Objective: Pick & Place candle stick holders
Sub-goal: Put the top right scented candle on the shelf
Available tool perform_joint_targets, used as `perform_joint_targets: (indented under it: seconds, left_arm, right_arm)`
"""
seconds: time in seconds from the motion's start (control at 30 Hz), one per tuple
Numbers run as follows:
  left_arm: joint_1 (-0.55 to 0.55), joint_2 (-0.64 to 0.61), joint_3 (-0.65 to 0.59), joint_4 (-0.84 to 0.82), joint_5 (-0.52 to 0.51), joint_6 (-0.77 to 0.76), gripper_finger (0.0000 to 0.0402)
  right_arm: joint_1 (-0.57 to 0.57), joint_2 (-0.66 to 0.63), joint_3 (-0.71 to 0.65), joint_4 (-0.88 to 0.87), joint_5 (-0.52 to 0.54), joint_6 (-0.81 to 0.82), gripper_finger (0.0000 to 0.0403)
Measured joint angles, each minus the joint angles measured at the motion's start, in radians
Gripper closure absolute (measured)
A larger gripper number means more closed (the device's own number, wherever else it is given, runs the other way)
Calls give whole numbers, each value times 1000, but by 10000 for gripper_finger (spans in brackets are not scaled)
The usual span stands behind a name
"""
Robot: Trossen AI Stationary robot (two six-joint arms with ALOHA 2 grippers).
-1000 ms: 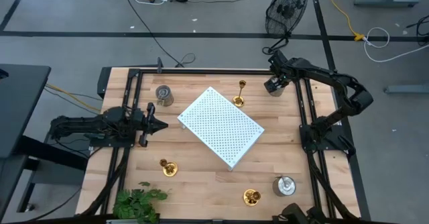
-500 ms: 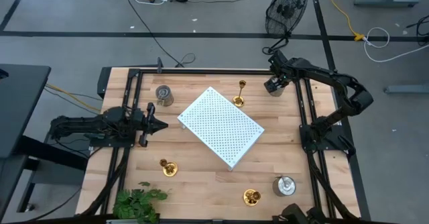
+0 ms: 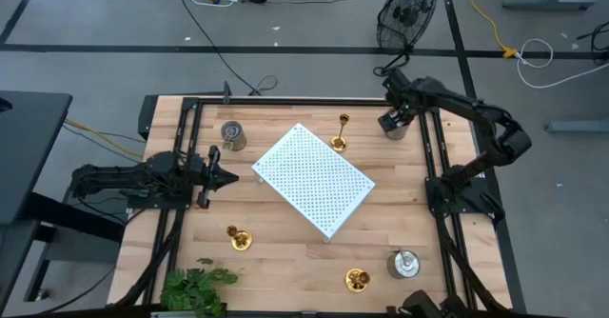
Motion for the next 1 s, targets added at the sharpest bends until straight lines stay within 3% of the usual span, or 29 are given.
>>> perform_joint_targets:
  seconds: [1.0]
  left_arm:
    - [0, 0, 0, 0, 0, 0, 376]
  right_arm:
    - [22, -16, 356, -279, 9, -35, 32]
